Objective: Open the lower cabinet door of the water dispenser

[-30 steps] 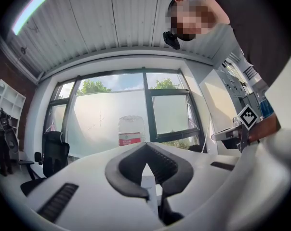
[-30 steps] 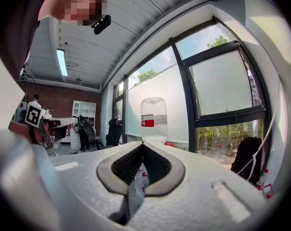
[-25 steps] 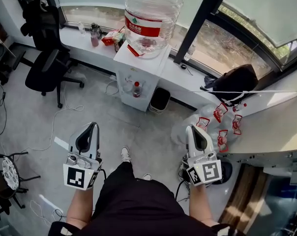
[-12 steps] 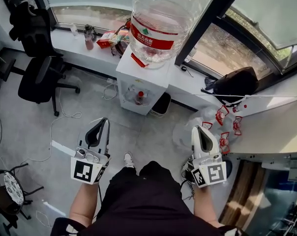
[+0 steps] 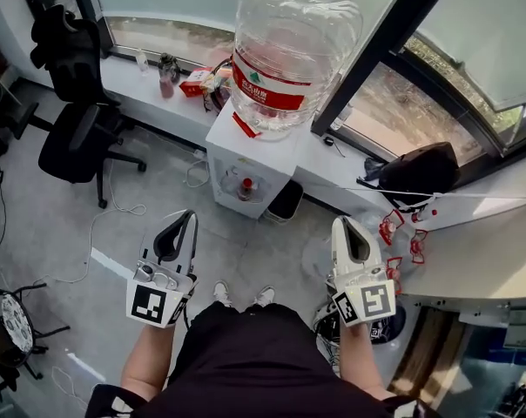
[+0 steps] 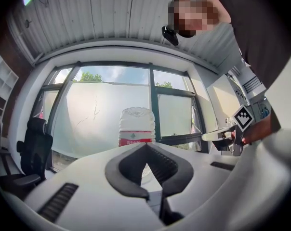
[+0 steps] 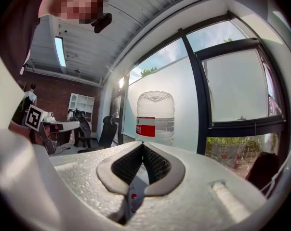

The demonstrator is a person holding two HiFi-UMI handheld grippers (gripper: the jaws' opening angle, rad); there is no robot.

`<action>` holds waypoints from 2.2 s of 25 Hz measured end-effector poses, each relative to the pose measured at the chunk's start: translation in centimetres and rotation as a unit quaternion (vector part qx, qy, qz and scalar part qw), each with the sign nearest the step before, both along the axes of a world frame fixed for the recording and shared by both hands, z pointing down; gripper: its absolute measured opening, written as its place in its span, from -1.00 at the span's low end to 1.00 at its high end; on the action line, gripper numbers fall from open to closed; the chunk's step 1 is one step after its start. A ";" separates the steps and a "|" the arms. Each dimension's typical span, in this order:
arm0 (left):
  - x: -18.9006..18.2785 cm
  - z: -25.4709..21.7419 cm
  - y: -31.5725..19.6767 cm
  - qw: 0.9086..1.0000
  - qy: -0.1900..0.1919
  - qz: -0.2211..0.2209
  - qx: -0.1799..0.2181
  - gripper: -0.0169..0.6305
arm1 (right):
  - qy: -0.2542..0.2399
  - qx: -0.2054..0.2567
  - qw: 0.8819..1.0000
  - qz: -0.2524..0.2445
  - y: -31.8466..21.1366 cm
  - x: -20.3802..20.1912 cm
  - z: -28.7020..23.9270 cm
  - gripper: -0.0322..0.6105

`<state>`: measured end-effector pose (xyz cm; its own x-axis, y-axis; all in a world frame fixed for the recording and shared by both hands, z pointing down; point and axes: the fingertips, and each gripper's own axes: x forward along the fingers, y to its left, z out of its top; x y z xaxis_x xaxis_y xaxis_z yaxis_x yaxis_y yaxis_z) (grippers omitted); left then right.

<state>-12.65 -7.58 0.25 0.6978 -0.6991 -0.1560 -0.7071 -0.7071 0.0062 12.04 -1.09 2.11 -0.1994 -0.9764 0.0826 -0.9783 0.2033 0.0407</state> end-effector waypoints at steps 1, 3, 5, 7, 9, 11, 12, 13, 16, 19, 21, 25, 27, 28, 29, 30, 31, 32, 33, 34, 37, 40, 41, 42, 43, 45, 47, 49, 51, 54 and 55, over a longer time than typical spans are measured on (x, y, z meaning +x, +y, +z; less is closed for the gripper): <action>0.5 -0.3 0.2 1.000 -0.005 0.000 0.007 -0.92 | -0.001 0.003 1.000 -0.004 -0.3 0.4 -0.1 -0.89; 1.1 -0.3 0.2 1.000 -0.014 -0.005 0.009 -0.92 | -0.006 0.001 1.000 -0.010 -0.9 1.1 0.4 -0.89; 1.5 0.0 0.2 1.000 -0.019 -0.011 0.004 -0.92 | -0.011 -0.009 1.000 -0.017 -1.1 1.6 1.4 -0.89; 1.5 0.9 0.0 0.999 -0.033 -0.022 -0.008 -0.92 | -0.016 -0.020 0.999 -0.024 -1.3 1.9 2.5 -0.89; 1.5 1.9 -0.4 0.998 -0.050 -0.031 -0.011 -0.92 | -0.022 -0.031 0.999 -0.031 -1.6 2.2 3.7 -0.89; 1.9 2.6 -1.0 0.998 -0.058 -0.036 -0.012 -0.92 | -0.025 -0.039 0.998 -0.039 -2.1 2.4 5.0 -0.89; 2.2 3.0 -1.3 0.997 -0.060 -0.038 -0.013 -0.92 | -0.026 -0.043 0.998 -0.044 -2.3 2.5 5.6 -0.89; 2.6 3.3 -1.6 0.997 -0.062 -0.039 -0.013 -0.92 | -0.025 -0.046 0.997 -0.049 -2.6 2.5 6.1 -0.89; 3.7 3.6 -2.1 0.998 -0.054 -0.039 -0.014 -0.92 | -0.024 -0.048 0.997 -0.063 -3.7 2.6 7.2 -0.89; 4.4 3.9 -2.3 0.998 -0.045 -0.036 -0.021 -0.92 | -0.018 -0.047 0.996 -0.072 -4.7 2.5 7.6 -0.89; 4.6 5.0 -2.7 0.998 -0.047 -0.032 -0.026 -0.92 | -0.011 -0.046 0.996 -0.077 -5.3 2.3 8.1 -0.89; 5.3 8.1 -4.6 0.998 -0.057 -0.021 -0.033 -0.92 | -0.015 -0.029 0.996 -0.078 -7.4 2.0 10.8 -0.89; 5.5 9.7 -5.6 0.997 -0.066 -0.023 -0.030 -0.92 | -0.023 -0.016 0.996 -0.082 -8.4 1.5 12.2 -0.89; 5.7 10.3 -6.0 0.997 -0.069 -0.024 -0.026 -0.92 | -0.028 -0.009 0.996 -0.085 -8.9 1.3 12.9 -0.89; 6.0 10.9 -6.5 0.997 -0.069 -0.026 -0.020 -0.92 | -0.031 -0.004 0.996 -0.089 -9.3 1.1 13.6 -0.89; 6.3 11.6 -6.8 0.997 -0.067 -0.027 -0.016 -0.92 | -0.031 -0.003 0.995 -0.097 -9.6 0.9 14.5 -0.89; 6.6 12.4 -7.0 0.997 -0.065 -0.029 -0.013 -0.92 | -0.027 -0.003 0.994 -0.107 -9.8 0.7 15.5 -0.89; 6.8 13.4 -7.1 0.997 -0.064 -0.030 -0.011 -0.92 | -0.021 -0.003 0.993 -0.118 -9.9 0.4 16.5 -0.89; 6.9 14.5 -7.3 0.997 -0.064 -0.031 -0.007 -0.92 | -0.015 -0.003 0.992 -0.127 -10.0 0.2 17.6 -0.89; 7.0 15.7 -7.5 0.998 -0.064 -0.030 -0.003 -0.92 | -0.010 -0.001 0.991 -0.133 -10.1 0.1 18.9 -0.89; 7.1 19.7 -7.9 0.998 -0.058 -0.032 0.008 -0.92 | -0.003 -0.004 0.991 -0.135 -10.3 0.6 23.3 -0.89; 6.8 23.5 -8.2 0.998 -0.050 -0.039 0.009 -0.92 | -0.006 -0.004 0.991 -0.134 -10.4 0.6 27.3 -0.89; 6.8 24.6 -8.2 0.998 -0.049 -0.040 0.012 -0.92 | -0.011 -0.002 0.991 -0.135 -10.4 0.5 28.4 -0.89; 6.8 25.7 -8.2 0.998 -0.049 -0.040 0.015 -0.92 | -0.014 -0.001 0.991 -0.137 -10.3 0.4 29.6 -0.89; 6.8 26.8 -8.2 0.998 -0.049 -0.041 0.018 -0.92 | -0.010 -0.002 0.990 -0.140 -10.3 0.4 31.0 -0.89; 6.5 28.9 -8.3 0.998 -0.047 -0.044 0.024 -0.92 | -0.008 0.000 0.989 -0.145 -10.4 0.4 33.5 -0.89; 6.1 31.1 -8.4 0.997 -0.046 -0.048 0.031 -0.92 | -0.025 0.012 0.989 -0.142 -10.8 0.3 35.1 -0.89; 5.6 33.5 -8.6 0.997 -0.050 -0.052 0.035 -0.92 | -0.024 0.016 0.989 -0.144 -11.0 0.4 37.4 -0.89; 5.2 35.9 -8.8 0.996 -0.056 -0.054 0.040 -0.92 | -0.018 0.018 0.988 -0.149 -11.1 0.4 39.9 -0.89; 5.1 39.3 -9.1 0.995 -0.062 -0.051 0.054 -0.92 | -0.028 0.034 0.988 -0.147 -12.0 0.5 43.3 -0.89; 5.2 40.4 -9.1 0.995 -0.063 -0.047 0.059 -0.92 | -0.031 0.038 0.988 -0.146 -12.3 0.5 44.6 -0.89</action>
